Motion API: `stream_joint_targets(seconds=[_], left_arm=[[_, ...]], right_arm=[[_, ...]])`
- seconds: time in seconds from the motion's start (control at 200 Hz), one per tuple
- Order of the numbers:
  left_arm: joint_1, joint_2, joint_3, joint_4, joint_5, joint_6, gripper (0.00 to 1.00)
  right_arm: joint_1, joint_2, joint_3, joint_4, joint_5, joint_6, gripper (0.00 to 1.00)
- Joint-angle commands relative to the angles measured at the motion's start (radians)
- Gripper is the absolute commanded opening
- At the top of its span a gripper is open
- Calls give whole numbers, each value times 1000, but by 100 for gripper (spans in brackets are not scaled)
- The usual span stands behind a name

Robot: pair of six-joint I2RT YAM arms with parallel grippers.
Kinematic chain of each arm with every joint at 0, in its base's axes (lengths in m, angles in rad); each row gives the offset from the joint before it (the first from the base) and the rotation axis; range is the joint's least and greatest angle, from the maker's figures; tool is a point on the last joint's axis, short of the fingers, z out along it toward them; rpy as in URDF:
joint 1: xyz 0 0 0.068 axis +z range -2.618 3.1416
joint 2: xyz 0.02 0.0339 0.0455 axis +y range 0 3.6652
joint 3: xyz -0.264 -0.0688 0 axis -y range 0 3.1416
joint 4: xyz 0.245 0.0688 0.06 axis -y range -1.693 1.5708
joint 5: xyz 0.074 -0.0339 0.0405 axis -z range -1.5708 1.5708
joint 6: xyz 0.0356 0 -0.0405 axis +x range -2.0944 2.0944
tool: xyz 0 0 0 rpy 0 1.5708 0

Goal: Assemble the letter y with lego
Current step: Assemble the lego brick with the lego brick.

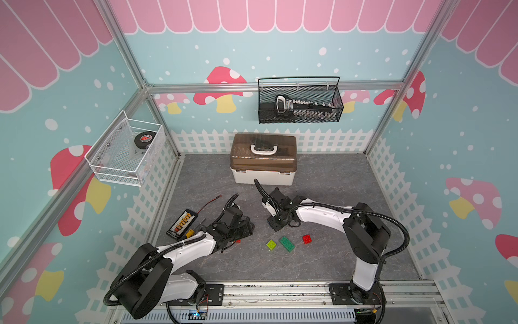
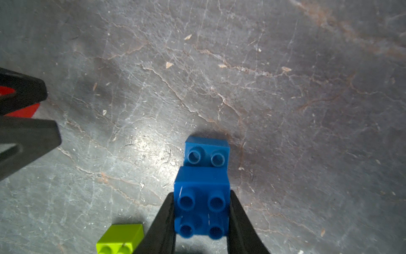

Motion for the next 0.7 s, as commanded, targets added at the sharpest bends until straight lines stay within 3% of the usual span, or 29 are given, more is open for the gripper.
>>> stream_joint_targets(seconds=[0.0, 0.53, 0.695], left_arm=[[7, 1, -11, 19, -18, -23, 54], [7, 32, 3, 30, -8, -16, 54], [7, 37, 2, 31, -7, -18, 53]], right_arm=[[11, 33, 10, -86, 21, -8, 28], [12, 94, 36, -137, 7, -2, 27], [12, 133, 75, -179, 10, -14, 22]])
